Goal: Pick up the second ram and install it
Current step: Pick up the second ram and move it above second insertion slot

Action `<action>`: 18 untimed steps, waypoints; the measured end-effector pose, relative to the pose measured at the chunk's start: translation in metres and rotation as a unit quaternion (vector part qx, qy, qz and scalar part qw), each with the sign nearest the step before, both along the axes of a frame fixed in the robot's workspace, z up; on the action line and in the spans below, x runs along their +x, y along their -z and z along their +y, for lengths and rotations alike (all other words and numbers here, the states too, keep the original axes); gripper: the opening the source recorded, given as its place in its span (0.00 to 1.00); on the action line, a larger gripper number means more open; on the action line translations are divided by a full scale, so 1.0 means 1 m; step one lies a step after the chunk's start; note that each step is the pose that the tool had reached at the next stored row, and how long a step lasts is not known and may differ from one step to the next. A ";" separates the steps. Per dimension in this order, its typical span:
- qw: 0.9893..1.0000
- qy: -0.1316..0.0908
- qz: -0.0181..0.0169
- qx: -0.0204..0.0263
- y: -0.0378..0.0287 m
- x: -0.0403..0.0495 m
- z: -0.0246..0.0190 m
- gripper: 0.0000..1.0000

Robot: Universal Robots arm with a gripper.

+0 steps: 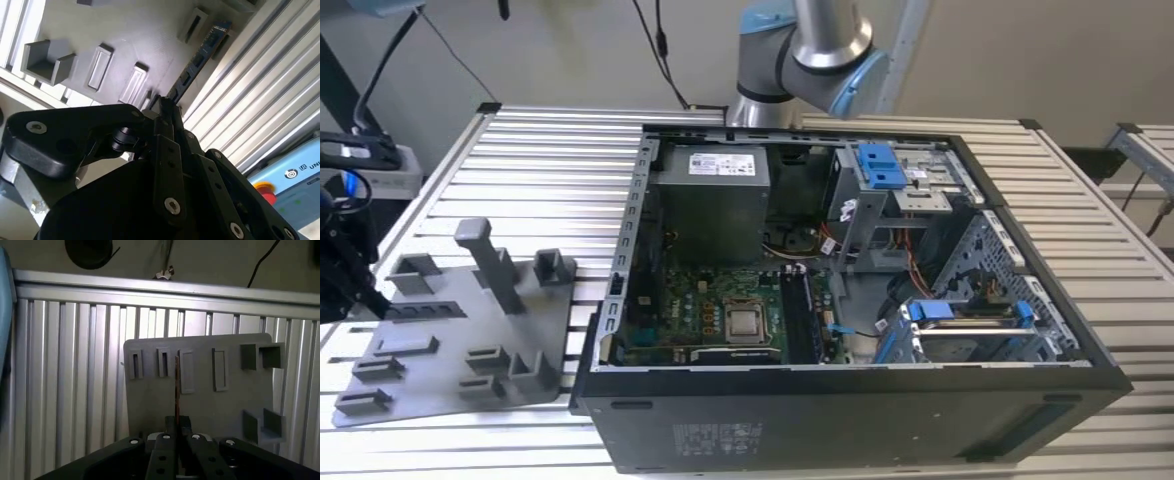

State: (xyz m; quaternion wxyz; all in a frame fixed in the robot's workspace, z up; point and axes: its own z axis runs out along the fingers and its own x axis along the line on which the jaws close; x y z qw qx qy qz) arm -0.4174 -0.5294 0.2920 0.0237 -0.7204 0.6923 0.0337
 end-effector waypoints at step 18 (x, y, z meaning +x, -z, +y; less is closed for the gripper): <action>1.000 0.001 0.000 0.000 -0.0254 0.0000 0.0000 0.14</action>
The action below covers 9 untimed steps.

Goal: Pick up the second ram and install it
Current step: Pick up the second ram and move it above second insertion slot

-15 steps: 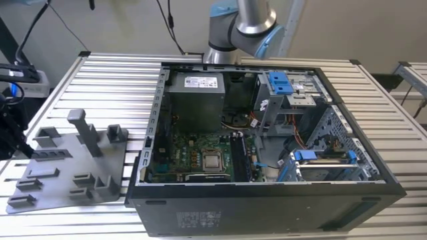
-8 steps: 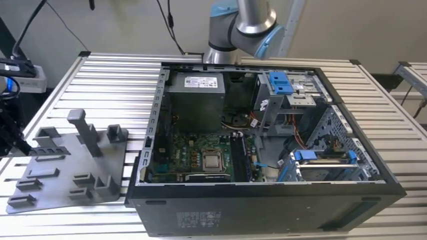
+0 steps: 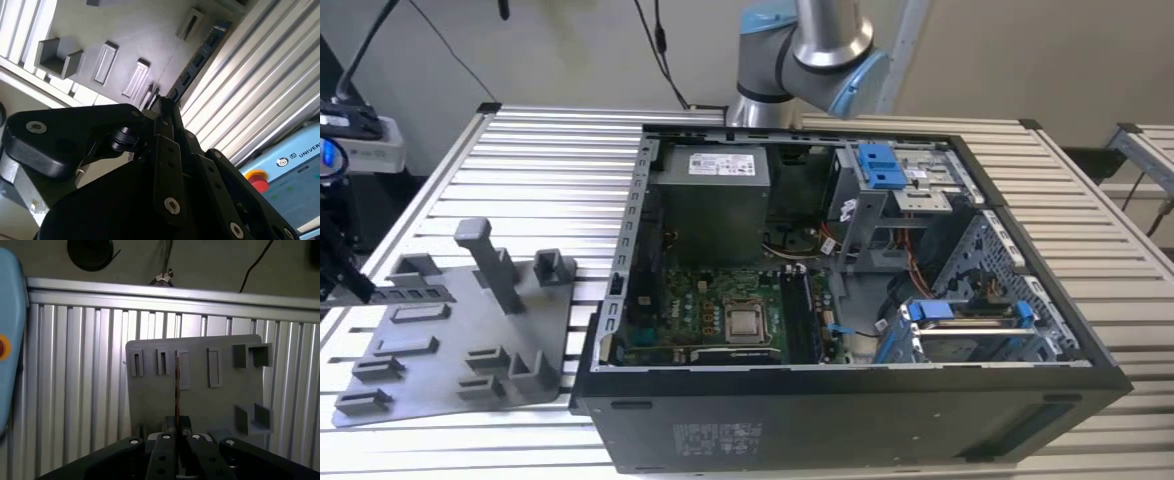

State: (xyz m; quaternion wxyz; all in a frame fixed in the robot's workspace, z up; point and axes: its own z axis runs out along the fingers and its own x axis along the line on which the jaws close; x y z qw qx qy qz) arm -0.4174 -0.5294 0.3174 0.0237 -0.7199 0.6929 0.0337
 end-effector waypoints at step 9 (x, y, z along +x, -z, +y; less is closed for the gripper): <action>1.000 0.000 0.000 0.000 -0.0138 0.0000 0.0000 0.14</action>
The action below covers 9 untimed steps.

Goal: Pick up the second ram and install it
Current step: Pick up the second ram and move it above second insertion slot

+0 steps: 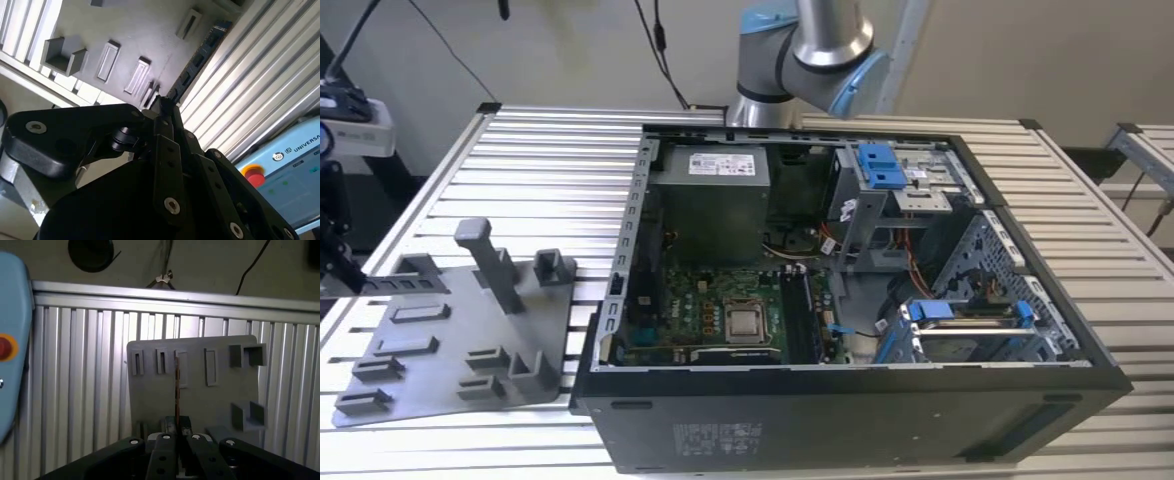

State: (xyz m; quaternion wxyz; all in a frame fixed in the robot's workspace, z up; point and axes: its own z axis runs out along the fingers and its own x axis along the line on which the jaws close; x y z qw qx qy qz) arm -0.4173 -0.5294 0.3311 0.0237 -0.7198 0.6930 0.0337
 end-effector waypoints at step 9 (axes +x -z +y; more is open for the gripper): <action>1.000 0.000 0.000 0.000 -0.0153 0.0000 0.0000 0.14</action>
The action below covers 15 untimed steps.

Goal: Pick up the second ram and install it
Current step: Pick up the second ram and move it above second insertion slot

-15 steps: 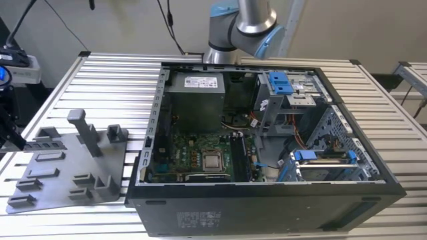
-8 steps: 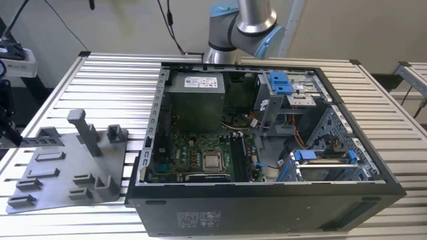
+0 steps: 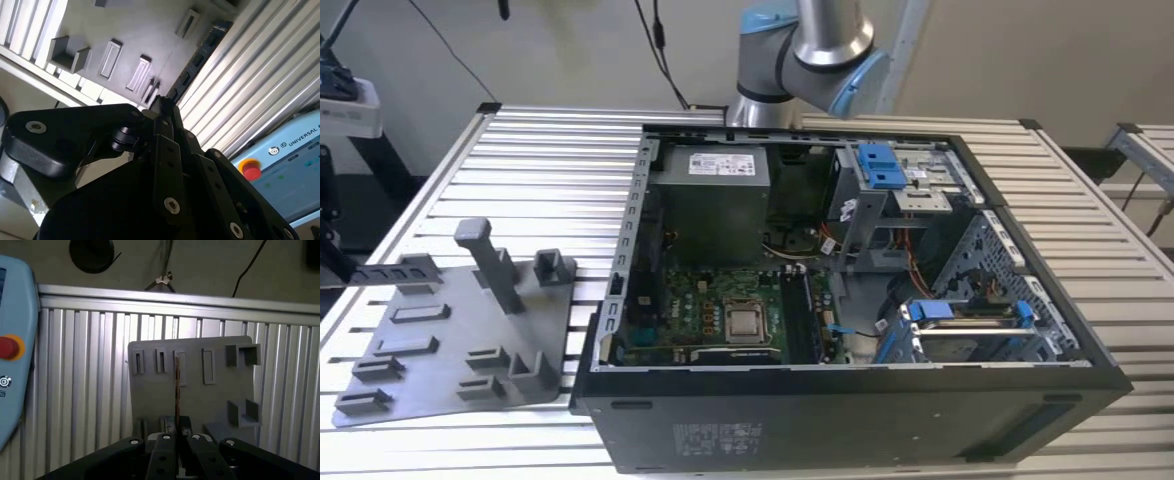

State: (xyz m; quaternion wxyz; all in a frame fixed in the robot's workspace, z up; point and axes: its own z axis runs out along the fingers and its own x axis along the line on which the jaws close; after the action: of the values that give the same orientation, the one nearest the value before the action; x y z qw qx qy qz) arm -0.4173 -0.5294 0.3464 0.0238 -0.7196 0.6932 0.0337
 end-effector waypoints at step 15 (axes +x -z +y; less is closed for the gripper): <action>1.000 0.000 0.000 0.000 -0.0338 0.0000 0.0000 0.14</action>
State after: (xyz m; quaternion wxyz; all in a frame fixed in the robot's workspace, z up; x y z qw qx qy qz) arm -0.4173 -0.5294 0.3802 0.0238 -0.7193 0.6935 0.0337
